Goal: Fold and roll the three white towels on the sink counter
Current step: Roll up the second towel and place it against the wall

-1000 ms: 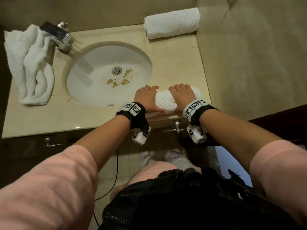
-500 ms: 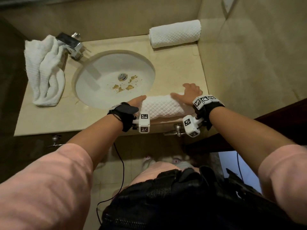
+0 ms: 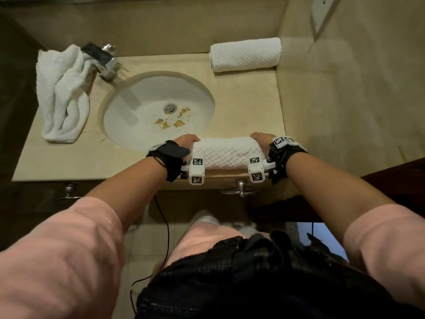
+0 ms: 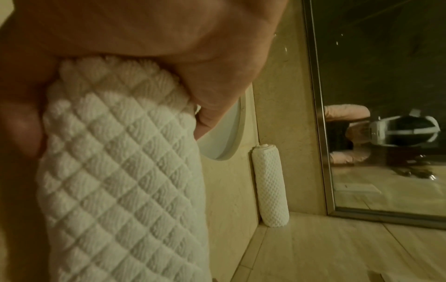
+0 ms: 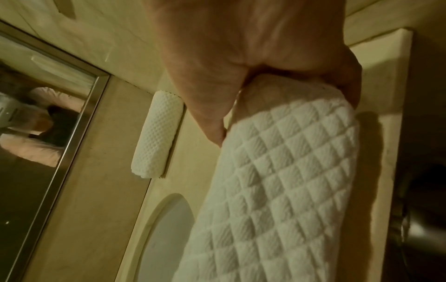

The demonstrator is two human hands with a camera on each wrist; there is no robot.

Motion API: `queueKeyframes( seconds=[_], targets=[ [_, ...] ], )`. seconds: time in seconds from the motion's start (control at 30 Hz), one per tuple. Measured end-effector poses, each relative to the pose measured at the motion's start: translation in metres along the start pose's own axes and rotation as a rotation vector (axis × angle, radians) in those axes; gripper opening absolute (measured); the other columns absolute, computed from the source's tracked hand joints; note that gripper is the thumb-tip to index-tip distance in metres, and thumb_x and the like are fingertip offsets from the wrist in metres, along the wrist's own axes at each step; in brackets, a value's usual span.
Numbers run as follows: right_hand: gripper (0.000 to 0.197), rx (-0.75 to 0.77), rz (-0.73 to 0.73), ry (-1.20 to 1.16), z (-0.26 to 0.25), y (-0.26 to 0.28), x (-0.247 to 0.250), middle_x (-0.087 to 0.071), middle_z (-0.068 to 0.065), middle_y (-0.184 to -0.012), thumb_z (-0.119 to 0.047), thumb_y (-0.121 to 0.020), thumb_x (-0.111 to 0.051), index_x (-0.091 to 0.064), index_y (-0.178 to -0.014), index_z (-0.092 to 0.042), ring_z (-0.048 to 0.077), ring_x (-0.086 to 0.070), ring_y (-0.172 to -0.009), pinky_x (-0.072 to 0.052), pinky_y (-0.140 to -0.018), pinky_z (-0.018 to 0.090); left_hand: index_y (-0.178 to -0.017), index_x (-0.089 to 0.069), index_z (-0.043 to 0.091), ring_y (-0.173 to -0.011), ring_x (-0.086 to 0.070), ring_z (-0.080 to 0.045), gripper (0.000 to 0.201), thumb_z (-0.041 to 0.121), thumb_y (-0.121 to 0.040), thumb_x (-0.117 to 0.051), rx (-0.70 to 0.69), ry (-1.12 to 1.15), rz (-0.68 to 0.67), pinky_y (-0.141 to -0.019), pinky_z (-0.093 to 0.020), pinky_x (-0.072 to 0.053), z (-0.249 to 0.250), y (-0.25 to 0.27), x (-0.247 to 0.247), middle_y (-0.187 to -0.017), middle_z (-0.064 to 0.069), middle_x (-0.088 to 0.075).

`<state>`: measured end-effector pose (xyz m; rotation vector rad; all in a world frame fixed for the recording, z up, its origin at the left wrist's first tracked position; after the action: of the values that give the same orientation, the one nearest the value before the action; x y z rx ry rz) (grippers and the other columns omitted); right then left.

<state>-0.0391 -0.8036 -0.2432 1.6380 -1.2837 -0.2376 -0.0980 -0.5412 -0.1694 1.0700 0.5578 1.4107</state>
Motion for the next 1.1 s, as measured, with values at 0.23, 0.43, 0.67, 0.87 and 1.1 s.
queueKeyframes(
  seconds=[0.23,0.43,0.67,0.87,1.1],
  targets=[
    [0.091,-0.213,0.241,-0.079,0.025,-0.035,0.011,-0.071,0.011,-0.093,-0.071,-0.036,-0.056,-0.063,-0.105,-0.012,0.036,-0.068,-0.078,-0.052,-0.085,0.049,-0.135,-0.034,0.01,-0.113,-0.049,-0.03,0.037,0.021,-0.1,-0.039,0.001,0.213,-0.282,-0.102,-0.042,-0.034,0.027,-0.037,-0.001,-0.131,-0.01,-0.042],
    [0.085,-0.276,0.338,-0.146,-0.017,0.002,0.032,-0.069,0.011,-0.092,-0.075,-0.045,-0.047,-0.062,-0.095,-0.009,0.033,-0.067,-0.08,-0.051,-0.088,0.044,-0.085,-0.056,0.005,-0.057,-0.065,-0.026,0.029,0.026,-0.098,-0.041,-0.037,0.184,-0.364,-0.07,-0.031,-0.044,0.072,-0.07,0.008,-0.062,-0.01,-0.068],
    [0.086,-0.202,0.448,-0.467,-0.029,-0.097,0.062,-0.065,0.01,-0.118,-0.067,-0.051,-0.065,-0.06,-0.119,-0.015,0.032,-0.065,-0.104,-0.051,-0.094,0.048,-0.083,-0.055,0.006,-0.043,-0.065,-0.021,0.032,0.025,-0.101,-0.037,-0.157,0.239,-0.34,-0.063,-0.028,-0.043,0.141,-0.1,0.02,-0.054,-0.007,-0.068],
    [0.097,-0.276,0.516,-0.522,-0.041,-0.166,0.1,-0.062,0.005,-0.118,-0.068,-0.034,-0.067,-0.049,-0.122,-0.029,0.037,-0.063,-0.093,-0.049,-0.081,0.058,-0.106,-0.056,0.004,-0.079,-0.064,-0.032,0.021,0.02,-0.097,-0.045,-0.203,0.367,-0.269,-0.074,-0.037,-0.05,0.183,-0.151,0.014,-0.101,-0.018,-0.067],
    [0.079,-0.133,0.65,-0.14,-0.164,-0.061,0.113,-0.022,0.017,-0.153,-0.033,-0.086,-0.055,-0.013,-0.147,-0.004,0.035,-0.029,-0.138,-0.028,-0.112,0.043,-0.124,-0.055,0.007,-0.097,-0.066,-0.041,0.073,0.028,-0.055,-0.067,-0.143,0.479,-0.165,-0.083,-0.066,-0.046,0.195,-0.295,-0.031,-0.118,-0.018,-0.064]
  ],
)
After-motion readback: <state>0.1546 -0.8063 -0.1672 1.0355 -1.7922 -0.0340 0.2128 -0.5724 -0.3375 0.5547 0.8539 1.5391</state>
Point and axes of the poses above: each hand's wrist, its own y-axis away from the middle knuckle, its own x-axis out of the back of the hand, z = x × y, the point moved 6 cm from there along -y, towards the middle knuckle
